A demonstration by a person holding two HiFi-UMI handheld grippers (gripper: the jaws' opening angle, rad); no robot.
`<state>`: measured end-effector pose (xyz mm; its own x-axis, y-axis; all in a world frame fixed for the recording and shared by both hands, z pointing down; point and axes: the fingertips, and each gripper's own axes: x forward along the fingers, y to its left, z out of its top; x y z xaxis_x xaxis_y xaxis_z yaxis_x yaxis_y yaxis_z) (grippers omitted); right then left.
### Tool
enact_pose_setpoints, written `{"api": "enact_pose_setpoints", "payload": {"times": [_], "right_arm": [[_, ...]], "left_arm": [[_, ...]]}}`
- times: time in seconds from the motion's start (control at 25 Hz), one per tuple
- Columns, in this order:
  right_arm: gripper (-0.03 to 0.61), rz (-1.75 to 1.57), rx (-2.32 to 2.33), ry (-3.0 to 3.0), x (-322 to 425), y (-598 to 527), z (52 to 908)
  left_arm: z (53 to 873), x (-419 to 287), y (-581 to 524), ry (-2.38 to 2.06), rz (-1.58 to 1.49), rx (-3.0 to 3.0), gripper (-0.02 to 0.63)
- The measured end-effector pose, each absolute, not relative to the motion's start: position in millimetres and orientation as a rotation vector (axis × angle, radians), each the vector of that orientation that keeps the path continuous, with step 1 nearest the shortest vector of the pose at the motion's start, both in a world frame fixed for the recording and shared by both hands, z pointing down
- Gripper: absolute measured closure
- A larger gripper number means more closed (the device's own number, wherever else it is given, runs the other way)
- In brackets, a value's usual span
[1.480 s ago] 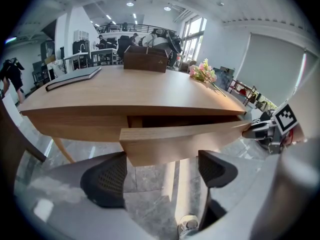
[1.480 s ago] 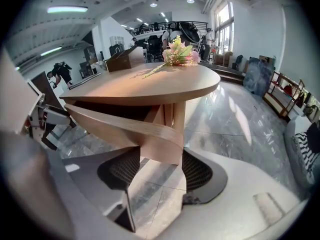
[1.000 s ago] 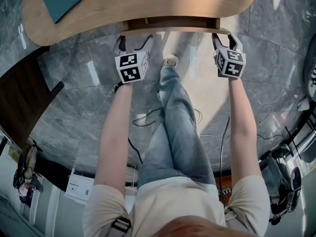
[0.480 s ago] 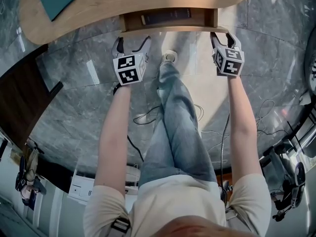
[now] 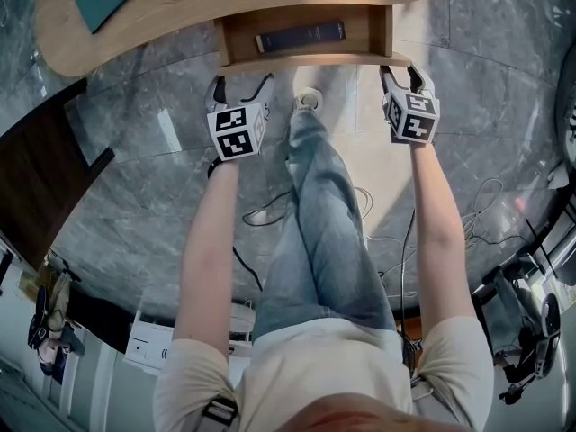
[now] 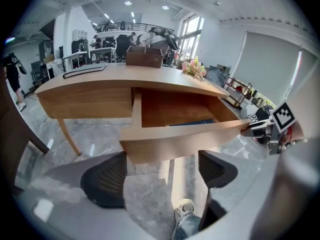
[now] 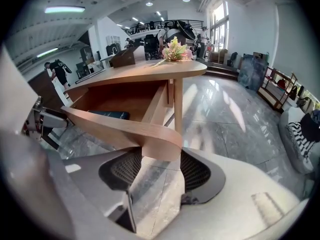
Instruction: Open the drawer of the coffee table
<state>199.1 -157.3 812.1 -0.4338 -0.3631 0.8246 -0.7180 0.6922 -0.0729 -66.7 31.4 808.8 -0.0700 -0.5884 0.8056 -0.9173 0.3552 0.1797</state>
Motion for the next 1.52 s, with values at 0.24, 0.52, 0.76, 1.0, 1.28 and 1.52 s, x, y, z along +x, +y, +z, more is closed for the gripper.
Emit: {"api": "enact_pose_setpoints", "payload": {"times": [0.24, 0.52, 0.76, 1.0, 1.28, 1.52], "right_arm": [[0.342, 0.538, 0.835, -2.068, 201.5, -156.7, 814.4], [0.351, 0.528, 0.846, -2.101, 197.7, -158.6, 809.3], [0.350, 0.523, 0.852, -2.105, 200.1, -157.5, 812.1], [0.350, 0.520, 0.849, -2.102, 199.0, -158.1, 813.5], [0.351, 0.532, 0.858, -2.093, 200.0, -157.8, 814.0], [0.355, 0.542, 0.863, -2.036, 214.5, -142.2, 825.9]], "left_arm": [[801.9, 0.4, 23.8, -1.583, 0.625, 1.640, 0.469], [816.7, 1.2, 15.9, -1.717, 0.372, 1.347, 0.326], [831.1, -64.4, 46.7, -1.788, 0.466, 1.221, 0.206], [820.8, -83.2, 22.3, -1.745, 0.632, 1.477, 0.176], [818.1, -80.3, 13.7, -1.752, 0.581, 1.454, 0.169], [831.5, -62.5, 38.8, -1.709, 0.606, 1.425, 0.170]]}}
